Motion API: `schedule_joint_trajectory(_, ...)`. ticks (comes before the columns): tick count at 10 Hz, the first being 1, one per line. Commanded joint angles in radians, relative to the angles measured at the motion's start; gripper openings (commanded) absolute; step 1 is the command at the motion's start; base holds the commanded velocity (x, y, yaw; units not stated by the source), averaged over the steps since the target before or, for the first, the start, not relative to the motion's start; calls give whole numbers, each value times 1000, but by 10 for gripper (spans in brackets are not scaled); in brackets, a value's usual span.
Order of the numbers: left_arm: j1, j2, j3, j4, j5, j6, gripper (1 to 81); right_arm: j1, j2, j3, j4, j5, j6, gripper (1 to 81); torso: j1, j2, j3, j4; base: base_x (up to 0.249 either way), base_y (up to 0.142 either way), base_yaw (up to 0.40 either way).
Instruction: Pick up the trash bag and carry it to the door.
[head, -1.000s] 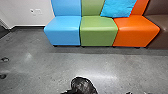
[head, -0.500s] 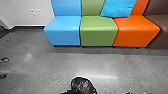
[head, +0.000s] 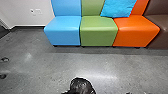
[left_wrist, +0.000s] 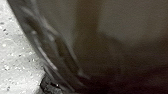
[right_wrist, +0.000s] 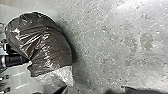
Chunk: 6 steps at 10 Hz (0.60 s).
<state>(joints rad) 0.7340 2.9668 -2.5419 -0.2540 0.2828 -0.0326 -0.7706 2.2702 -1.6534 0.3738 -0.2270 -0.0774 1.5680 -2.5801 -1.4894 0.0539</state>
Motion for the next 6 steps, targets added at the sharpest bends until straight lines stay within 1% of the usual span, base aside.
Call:
schedule_joint_trajectory(1,-86,-7,-1,-1,64,-9,10,75,-35,21,27,-61,-1,811,0,0,0,0,0,0,0)
schedule_joint_trajectory(5,-78,-11,-1,-1,67,-7,10,70,-33,21,27,-61,1,811,0,0,0,0,0,0,0)
schedule_joint_trajectory(6,-78,-12,-1,-1,72,-7,10,70,-32,21,27,-61,1,811,-64,100,0,0,0,0,0)
